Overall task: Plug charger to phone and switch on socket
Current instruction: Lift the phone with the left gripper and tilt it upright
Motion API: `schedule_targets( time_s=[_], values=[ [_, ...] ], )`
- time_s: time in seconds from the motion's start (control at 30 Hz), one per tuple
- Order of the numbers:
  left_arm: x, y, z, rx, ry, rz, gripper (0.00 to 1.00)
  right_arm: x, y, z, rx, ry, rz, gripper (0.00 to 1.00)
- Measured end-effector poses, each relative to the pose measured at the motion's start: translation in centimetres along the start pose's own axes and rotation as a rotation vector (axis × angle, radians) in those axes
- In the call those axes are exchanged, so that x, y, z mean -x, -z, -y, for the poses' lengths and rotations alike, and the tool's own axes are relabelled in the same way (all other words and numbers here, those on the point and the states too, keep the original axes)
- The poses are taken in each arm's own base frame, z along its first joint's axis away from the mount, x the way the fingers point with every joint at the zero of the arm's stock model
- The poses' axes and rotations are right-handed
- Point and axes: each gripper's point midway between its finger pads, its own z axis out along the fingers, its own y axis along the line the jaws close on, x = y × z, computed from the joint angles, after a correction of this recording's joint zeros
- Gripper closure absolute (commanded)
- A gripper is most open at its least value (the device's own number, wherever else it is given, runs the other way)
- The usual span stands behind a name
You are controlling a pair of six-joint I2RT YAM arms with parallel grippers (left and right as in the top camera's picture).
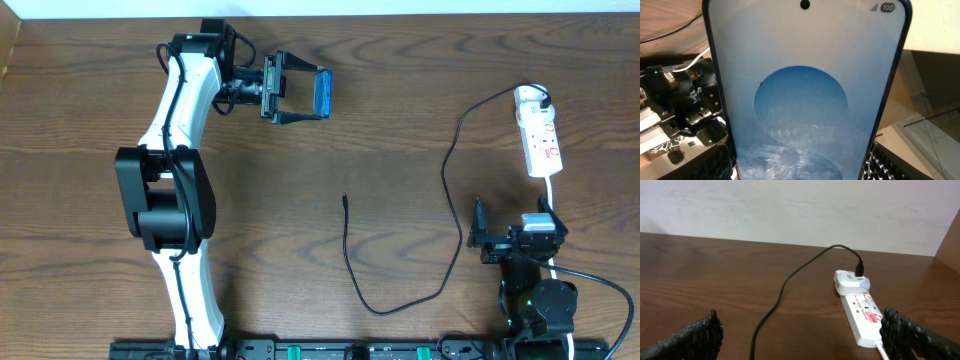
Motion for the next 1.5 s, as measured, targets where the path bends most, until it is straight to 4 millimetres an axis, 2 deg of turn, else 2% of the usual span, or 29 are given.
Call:
schedule_targets(
  time_s=[0.57,0.73,0.9,1.07,1.33,1.5],
  values=[
    [0.0,0.0,0.0,0.001,0.000,0.002,0.92,0.0,0.0,0.0,0.000,0.000,0.000,0.01],
    [0.6,0.0,-0.3,0.017,0.000,0.033,0.93,0.0,0.0,0.0,0.000,0.000,0.000,0.01],
    [2.2,0.2,-1.2,0.067,0.000,0.128,0.93,0.0,0.0,0.0,0.000,0.000,0.000,0.01],
    [4.8,0.9,-2.5,0.150,0.000,0.286,0.93,0.0,0.0,0.0,0.000,0.000,0.000,0.01],
    [9.2,3.2,-4.9,0.308,-0.003,0.574,0.93,0.0,0.0,0.0,0.000,0.000,0.000,0.01],
    [10.9,4.5,-6.0,0.400,-0.013,0.721,0.93,0.0,0.0,0.0,0.000,0.000,0.000,0.01]
  ],
)
